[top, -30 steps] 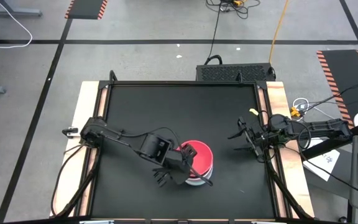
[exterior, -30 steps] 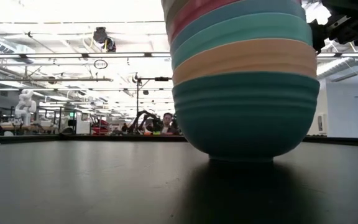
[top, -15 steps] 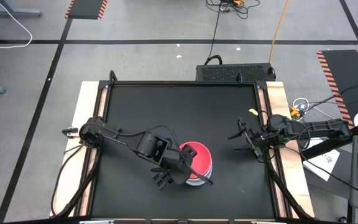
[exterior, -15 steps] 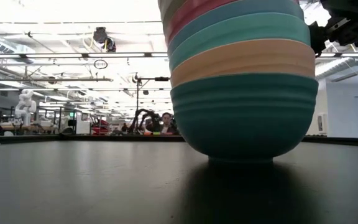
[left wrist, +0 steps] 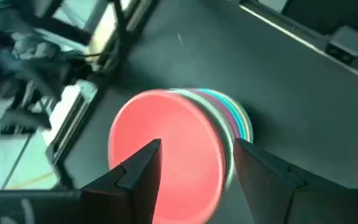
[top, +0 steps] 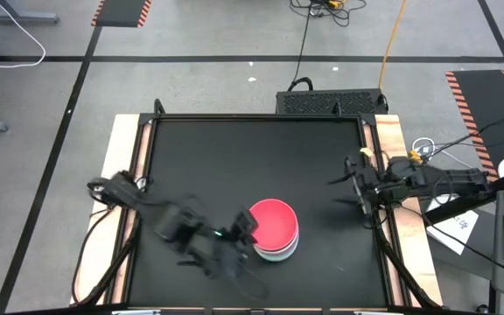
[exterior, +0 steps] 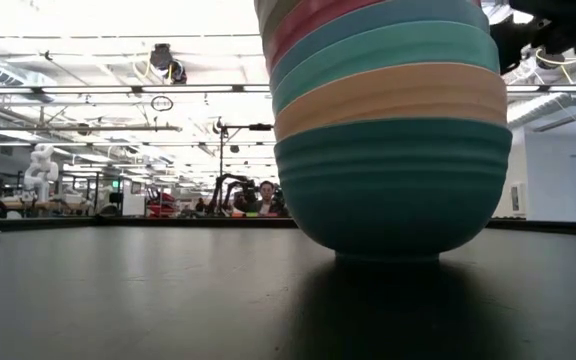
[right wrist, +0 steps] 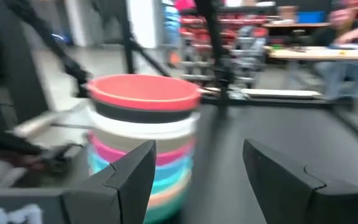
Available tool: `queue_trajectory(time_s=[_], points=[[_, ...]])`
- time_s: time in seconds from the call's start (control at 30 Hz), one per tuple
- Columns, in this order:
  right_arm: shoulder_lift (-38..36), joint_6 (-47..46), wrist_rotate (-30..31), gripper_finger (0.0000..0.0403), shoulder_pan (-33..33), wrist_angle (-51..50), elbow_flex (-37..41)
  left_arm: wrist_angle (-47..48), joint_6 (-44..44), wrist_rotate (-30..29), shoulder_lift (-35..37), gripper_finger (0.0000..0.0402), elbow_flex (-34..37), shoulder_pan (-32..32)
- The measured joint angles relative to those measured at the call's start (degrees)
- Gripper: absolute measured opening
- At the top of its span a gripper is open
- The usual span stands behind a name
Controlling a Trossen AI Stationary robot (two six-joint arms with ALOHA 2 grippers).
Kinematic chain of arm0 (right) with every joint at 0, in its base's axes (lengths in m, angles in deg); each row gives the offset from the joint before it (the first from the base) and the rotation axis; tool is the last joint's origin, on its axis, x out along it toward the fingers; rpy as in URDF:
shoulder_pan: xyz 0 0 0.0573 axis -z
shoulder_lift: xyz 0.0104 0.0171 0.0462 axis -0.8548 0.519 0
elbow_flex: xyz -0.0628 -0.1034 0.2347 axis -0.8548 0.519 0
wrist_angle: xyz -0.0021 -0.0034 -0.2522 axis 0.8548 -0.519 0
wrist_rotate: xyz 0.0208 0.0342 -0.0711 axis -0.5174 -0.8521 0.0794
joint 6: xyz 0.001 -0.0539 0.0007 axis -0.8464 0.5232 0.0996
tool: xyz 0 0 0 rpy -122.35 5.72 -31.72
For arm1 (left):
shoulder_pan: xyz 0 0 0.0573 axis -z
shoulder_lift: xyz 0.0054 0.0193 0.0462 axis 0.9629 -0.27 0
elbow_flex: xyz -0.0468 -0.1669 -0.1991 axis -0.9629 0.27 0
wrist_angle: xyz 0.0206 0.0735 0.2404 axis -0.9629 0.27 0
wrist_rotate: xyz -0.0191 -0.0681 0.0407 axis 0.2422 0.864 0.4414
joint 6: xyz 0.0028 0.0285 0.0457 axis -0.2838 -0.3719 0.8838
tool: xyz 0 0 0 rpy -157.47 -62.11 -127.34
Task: Nest bowls inside each other
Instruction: Return to Home Position
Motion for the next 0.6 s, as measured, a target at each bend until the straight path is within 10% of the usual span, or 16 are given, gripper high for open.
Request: queue_trajectory(time_s=[0.27,0.6], points=[[-12.2,3.5,5.3,0.0235,0.0,-8.4,-1.9,-4.5,-7.8,-1.1,12.5,0.0200,4.9,1.1],[-13.6,5.7,4.9,0.0235,0.0,5.4,8.7,-23.7,3.7,8.6,20.0,0.0200,22.7,-2.4]])
